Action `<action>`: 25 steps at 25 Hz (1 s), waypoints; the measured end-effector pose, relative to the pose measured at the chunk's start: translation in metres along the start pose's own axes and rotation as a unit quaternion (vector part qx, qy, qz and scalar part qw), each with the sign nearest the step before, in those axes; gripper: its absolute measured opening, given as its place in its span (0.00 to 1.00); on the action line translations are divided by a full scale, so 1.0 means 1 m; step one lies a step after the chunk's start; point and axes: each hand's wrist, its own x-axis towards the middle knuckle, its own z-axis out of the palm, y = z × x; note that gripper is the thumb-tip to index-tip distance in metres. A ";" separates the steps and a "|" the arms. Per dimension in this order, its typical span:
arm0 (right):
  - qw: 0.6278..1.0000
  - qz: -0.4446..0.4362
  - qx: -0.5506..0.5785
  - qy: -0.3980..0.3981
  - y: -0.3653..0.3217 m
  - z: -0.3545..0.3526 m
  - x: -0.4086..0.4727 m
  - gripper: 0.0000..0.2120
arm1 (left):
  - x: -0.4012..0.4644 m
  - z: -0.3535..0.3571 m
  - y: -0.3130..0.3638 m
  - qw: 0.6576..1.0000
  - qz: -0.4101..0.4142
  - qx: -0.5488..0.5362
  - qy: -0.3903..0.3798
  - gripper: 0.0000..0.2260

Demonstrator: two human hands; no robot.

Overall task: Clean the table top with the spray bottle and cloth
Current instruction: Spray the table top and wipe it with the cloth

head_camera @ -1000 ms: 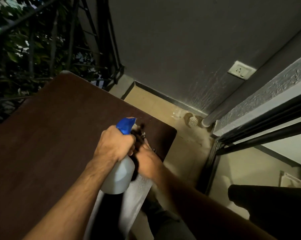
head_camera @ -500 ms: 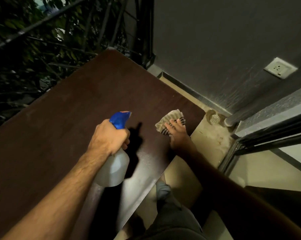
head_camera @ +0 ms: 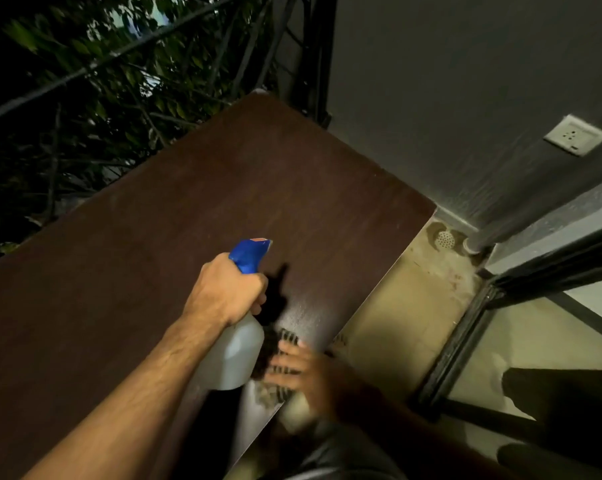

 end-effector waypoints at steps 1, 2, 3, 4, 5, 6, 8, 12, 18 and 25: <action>1.000 0.017 -0.012 0.006 0.021 -0.011 0.001 0.30 | -0.003 0.000 -0.007 1.000 -0.002 0.001 -0.002 0.09; 0.998 0.061 -0.015 0.028 0.043 -0.024 0.001 0.30 | -0.006 -0.001 -0.013 1.000 -0.005 -0.001 -0.003 0.09; 0.990 0.126 -0.011 0.056 0.063 -0.037 0.001 0.30 | -0.009 -0.001 -0.019 1.000 -0.007 -0.003 -0.004 0.09; 0.976 0.201 -0.001 0.079 0.079 -0.051 0.002 0.30 | -0.012 -0.001 -0.022 1.000 -0.007 -0.006 -0.006 0.09; 0.956 0.270 0.010 0.113 0.089 -0.062 0.005 0.30 | -0.015 -0.001 -0.024 1.000 -0.007 -0.009 -0.011 0.08; 0.936 0.323 0.014 0.141 0.093 -0.068 0.010 0.29 | -0.018 -0.001 -0.026 1.000 -0.006 -0.013 -0.015 0.08; 0.917 0.360 0.020 0.172 0.086 -0.067 0.021 0.27 | -0.020 -0.002 -0.028 0.999 -0.013 -0.023 -0.021 0.06; 0.968 0.221 -0.021 0.117 0.051 -0.025 0.018 0.28 | -0.015 0.000 -0.036 0.999 -0.029 -0.009 -0.036 0.07; 0.997 -0.046 -0.007 0.066 0.025 -0.003 0.011 0.34 | -0.011 -0.011 -0.030 0.997 -0.067 -0.040 0.021 0.07; 0.955 0.276 -0.024 0.108 0.158 -0.113 0.061 0.34 | -0.016 -0.018 -0.026 0.990 -0.086 -0.073 0.081 0.06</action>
